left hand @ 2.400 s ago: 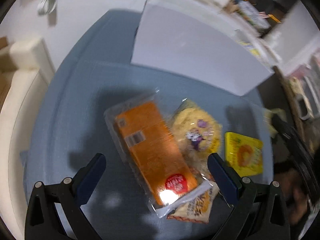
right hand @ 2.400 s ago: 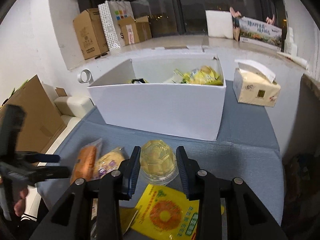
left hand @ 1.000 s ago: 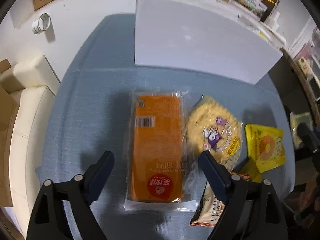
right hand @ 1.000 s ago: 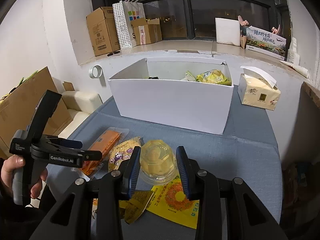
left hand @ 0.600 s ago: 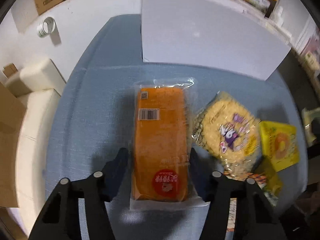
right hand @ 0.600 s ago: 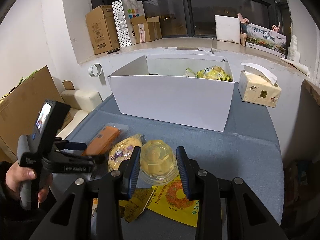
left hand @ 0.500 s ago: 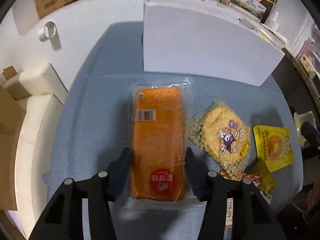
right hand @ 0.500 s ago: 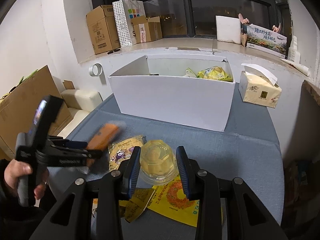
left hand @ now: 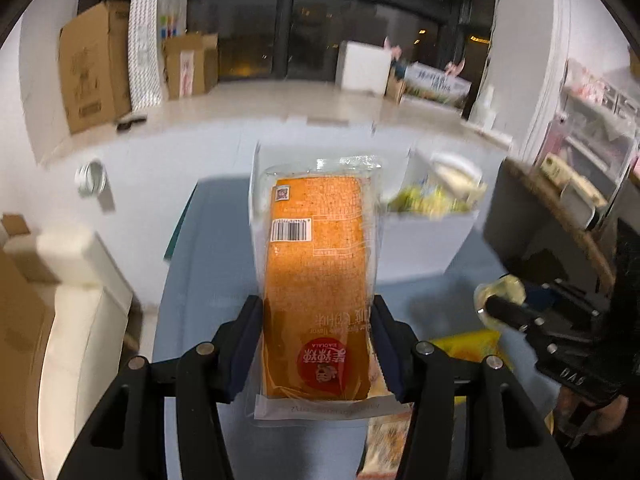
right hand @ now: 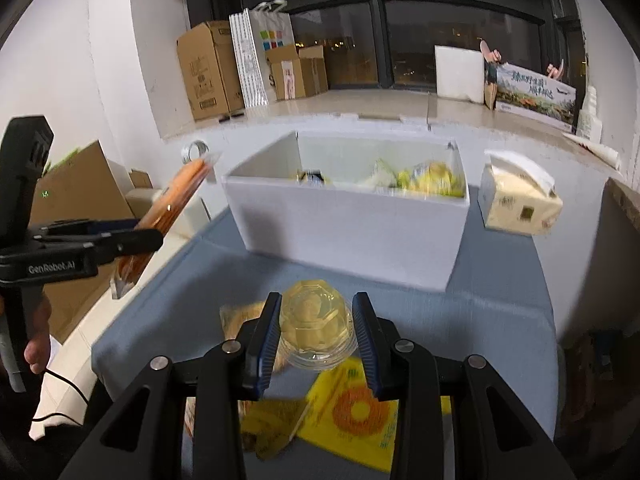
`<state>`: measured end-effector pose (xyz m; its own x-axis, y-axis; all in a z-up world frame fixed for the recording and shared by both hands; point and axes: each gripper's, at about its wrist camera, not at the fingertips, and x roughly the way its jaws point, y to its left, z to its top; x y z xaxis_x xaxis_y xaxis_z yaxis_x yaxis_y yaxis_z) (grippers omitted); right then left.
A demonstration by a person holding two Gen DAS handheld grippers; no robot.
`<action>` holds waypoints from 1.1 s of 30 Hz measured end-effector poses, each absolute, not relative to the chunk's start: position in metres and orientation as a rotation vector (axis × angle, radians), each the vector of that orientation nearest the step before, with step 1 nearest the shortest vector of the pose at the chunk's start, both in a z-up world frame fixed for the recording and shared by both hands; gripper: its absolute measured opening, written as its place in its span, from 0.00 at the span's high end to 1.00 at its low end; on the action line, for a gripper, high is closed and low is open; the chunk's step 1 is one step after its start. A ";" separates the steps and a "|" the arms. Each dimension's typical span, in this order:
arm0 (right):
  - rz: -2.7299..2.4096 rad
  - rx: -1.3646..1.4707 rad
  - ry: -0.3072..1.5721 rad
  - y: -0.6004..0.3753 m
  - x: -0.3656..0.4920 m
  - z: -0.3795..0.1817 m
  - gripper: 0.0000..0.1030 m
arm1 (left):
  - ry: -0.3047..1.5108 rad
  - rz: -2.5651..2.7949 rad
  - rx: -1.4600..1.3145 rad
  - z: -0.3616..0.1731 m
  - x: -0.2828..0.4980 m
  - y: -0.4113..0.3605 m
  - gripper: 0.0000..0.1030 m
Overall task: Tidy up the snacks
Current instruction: 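Lower the jelly cup and bread pack into the white box and release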
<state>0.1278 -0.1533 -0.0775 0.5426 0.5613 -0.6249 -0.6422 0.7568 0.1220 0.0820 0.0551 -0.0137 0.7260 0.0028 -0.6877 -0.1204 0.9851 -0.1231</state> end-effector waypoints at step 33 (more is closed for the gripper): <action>0.661 0.113 0.720 -0.118 0.309 -0.016 0.00 | 0.811 0.057 -0.129 -0.011 0.269 0.107 0.00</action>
<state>0.3089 -0.1183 -0.0158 0.5594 0.5970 -0.5750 -0.5219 0.7926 0.3153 0.2693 0.1066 -0.0112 0.6877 0.0009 -0.7260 -0.0999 0.9906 -0.0934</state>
